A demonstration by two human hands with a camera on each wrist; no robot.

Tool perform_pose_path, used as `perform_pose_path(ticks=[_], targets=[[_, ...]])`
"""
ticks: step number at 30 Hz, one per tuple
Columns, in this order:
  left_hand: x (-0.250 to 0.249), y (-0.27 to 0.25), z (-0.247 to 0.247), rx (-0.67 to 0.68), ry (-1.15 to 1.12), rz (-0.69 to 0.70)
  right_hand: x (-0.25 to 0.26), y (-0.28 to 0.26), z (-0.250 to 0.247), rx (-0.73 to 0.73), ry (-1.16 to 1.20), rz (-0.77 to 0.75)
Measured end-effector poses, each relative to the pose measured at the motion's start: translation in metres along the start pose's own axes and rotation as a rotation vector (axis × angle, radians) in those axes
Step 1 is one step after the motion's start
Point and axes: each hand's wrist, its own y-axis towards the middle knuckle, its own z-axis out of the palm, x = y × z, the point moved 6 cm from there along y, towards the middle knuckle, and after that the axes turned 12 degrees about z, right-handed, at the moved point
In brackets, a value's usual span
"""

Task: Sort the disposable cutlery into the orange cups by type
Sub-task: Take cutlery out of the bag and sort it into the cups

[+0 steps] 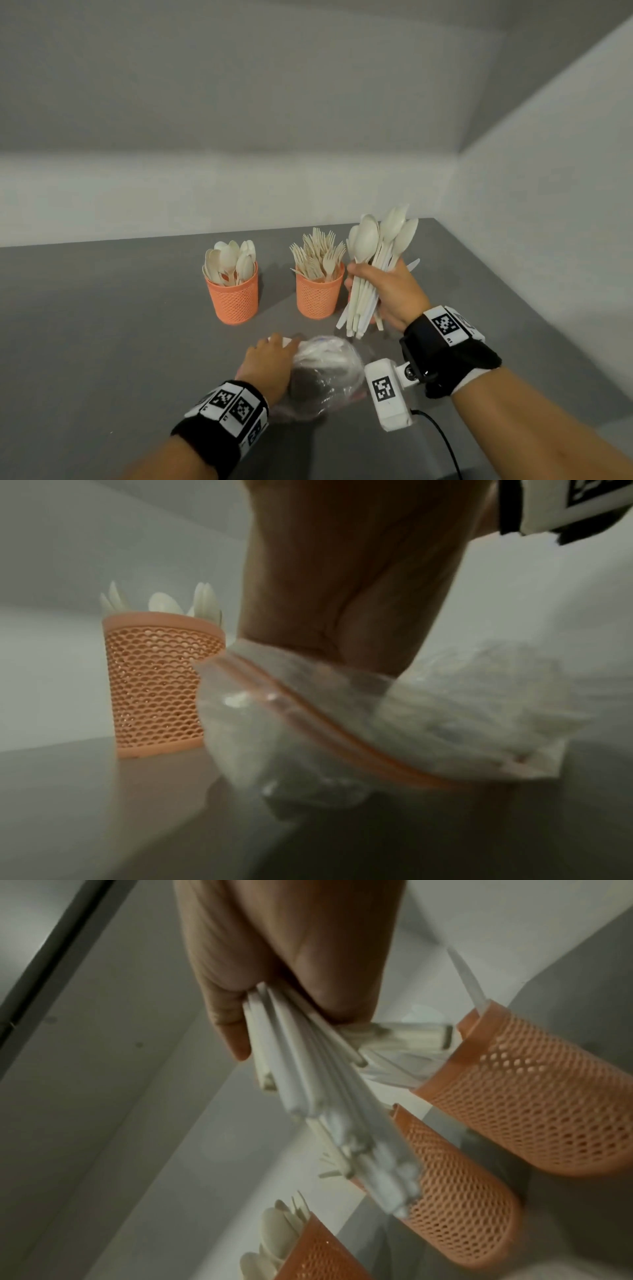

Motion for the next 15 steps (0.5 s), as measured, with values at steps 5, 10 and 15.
perform_pose_path(ticks=[5,10,15], targets=[[-0.014,-0.009,-0.056,-0.145,-0.419,0.085,-0.004,-0.005,0.000,0.014,0.047,0.050],[-0.049,-0.011,-0.109,-0.159,-1.409,0.352,-0.017,-0.014,0.028,0.075,0.047,0.123],[-0.050,-0.007,-0.107,-0.126,-1.692,0.397,-0.023,-0.016,0.048,0.163,-0.157,0.144]])
